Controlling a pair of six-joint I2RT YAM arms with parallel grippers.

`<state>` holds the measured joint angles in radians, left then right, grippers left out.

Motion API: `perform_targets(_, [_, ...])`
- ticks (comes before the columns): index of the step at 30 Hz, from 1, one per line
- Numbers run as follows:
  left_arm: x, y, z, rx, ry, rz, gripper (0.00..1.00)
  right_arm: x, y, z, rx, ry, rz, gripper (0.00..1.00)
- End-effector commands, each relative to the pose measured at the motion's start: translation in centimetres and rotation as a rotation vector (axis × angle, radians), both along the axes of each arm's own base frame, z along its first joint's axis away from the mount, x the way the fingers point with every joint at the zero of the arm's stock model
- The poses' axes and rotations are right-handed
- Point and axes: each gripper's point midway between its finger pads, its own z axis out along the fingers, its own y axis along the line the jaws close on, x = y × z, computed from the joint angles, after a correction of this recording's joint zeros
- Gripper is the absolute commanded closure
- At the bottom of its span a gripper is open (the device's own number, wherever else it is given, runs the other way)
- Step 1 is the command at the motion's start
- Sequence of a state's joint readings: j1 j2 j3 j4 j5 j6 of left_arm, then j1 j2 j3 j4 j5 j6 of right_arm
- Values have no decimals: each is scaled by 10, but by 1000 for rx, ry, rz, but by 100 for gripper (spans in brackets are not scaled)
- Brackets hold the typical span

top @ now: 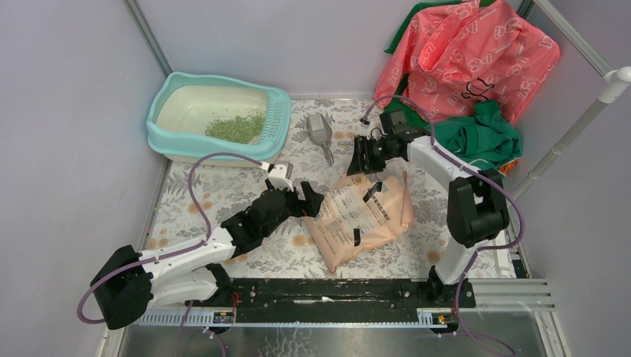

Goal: Fill the litter box with clean litter
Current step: Adjust the cat litter bag at the center of the board.

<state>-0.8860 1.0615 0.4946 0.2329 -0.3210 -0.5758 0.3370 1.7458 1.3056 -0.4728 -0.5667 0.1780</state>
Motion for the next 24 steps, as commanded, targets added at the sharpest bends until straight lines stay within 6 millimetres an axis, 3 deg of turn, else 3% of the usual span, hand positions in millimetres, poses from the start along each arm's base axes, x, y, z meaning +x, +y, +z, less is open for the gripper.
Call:
perform_targets(1, [6,0,11,-26,-45,4,5,0,12,-6,75,21,40,50])
perform_targets(4, [8,0,11,-25,-45,5,5,-1,15,-15,90,43,51,56])
perform_targets(8, [9,1,10,-18,-42,8,5,0,17,-20,101,53,60,74])
perform_targets(14, [11,3,9,-15,-40,14,5,4,23,-3,143,25,70,89])
perform_targets(19, [11,6,10,-15,-40,21,5,10,30,34,209,-45,63,94])
perform_targets(24, [11,13,14,-16,-46,42,5,4,37,95,302,-152,76,100])
